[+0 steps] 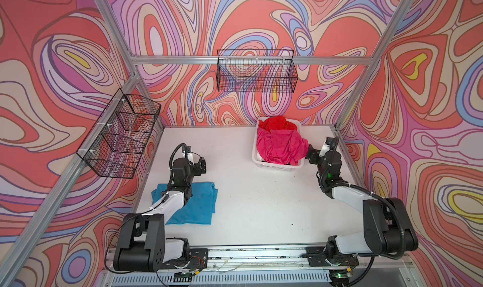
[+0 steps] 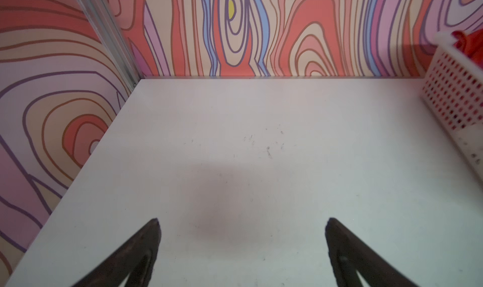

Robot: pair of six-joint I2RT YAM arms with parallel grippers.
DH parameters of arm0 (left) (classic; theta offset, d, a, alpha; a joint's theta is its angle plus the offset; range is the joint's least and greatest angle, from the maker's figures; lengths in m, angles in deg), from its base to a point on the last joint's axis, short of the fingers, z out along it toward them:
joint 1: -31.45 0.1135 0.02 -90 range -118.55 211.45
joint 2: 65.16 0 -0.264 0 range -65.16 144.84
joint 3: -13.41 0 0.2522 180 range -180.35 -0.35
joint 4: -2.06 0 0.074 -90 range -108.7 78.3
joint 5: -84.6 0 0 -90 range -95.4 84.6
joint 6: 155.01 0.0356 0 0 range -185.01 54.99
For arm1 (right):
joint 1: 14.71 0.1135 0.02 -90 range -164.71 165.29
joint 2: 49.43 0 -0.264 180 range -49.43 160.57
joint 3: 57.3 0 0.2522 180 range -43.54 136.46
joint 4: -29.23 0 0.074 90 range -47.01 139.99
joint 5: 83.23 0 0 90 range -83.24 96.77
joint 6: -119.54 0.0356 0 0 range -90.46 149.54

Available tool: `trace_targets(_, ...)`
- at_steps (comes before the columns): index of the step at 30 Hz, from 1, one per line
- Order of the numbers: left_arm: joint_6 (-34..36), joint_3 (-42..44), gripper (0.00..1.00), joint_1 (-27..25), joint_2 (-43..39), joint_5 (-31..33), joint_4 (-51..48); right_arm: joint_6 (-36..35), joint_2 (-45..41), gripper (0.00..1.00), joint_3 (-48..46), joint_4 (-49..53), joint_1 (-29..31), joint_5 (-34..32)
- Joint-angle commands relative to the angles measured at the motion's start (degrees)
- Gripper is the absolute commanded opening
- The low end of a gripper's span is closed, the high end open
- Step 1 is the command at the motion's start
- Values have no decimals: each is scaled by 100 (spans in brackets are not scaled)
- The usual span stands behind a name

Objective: Fold and stack the t-shirts
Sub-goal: 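Raise the right gripper and move it toward the white basket, then lower the right gripper into the basket and grasp the pink t-shirt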

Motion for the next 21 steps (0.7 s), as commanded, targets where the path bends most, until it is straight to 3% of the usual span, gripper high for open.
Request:
trace_targets(1,-379,-347,100,-126,-245,-537,-1484,402,-121,97,310,2047,29,409)
trace_targets(5,-503,-370,100,-377,-356,-522,-1761,538,84,91,800,2876,46,1155)
trace_targets(12,-670,-364,100,-582,-290,-568,-1839,710,819,81,1507,3751,72,1675)
trace_targets(17,-697,-360,100,-620,-231,-574,-1809,783,1306,66,1759,4103,77,1548)
trace_targets(21,-675,-386,100,-629,-216,-565,-1888,782,1322,49,1919,4618,51,851)
